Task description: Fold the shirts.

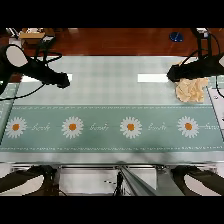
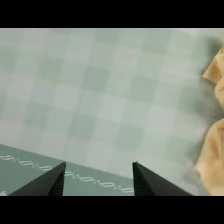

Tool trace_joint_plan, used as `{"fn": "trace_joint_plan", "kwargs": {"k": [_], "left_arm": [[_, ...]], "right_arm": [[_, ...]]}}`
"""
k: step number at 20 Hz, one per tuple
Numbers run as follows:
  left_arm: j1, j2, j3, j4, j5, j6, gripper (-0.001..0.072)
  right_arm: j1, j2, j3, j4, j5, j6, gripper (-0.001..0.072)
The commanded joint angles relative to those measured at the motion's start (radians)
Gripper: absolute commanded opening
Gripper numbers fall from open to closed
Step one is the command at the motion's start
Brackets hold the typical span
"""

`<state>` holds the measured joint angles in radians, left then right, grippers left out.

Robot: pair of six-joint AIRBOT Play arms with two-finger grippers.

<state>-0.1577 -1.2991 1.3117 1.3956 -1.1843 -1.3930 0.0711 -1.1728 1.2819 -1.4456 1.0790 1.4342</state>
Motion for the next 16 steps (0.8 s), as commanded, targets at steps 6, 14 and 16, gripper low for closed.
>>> {"fn": "trace_joint_plan", "kwargs": {"k": [6, 14, 16], "left_arm": [[0.000, -0.011, 0.005, -0.003, 0.015, 0.000, 0.0720], [0.000, -0.012, 0.005, -0.020, -0.032, 0.000, 0.0720], [0.000, -0.012, 0.005, -0.040, -0.033, 0.000, 0.0720]], "right_arm": [[-0.188, -0.109, 0.001, -0.647, -0.364, 0.379, 0.0602], [-0.463, -0.305, 0.001, 0.089, -0.341, 0.201, 0.0601], [-0.469, -0.341, 0.001, 0.130, -0.355, 0.195, 0.0601]]}}
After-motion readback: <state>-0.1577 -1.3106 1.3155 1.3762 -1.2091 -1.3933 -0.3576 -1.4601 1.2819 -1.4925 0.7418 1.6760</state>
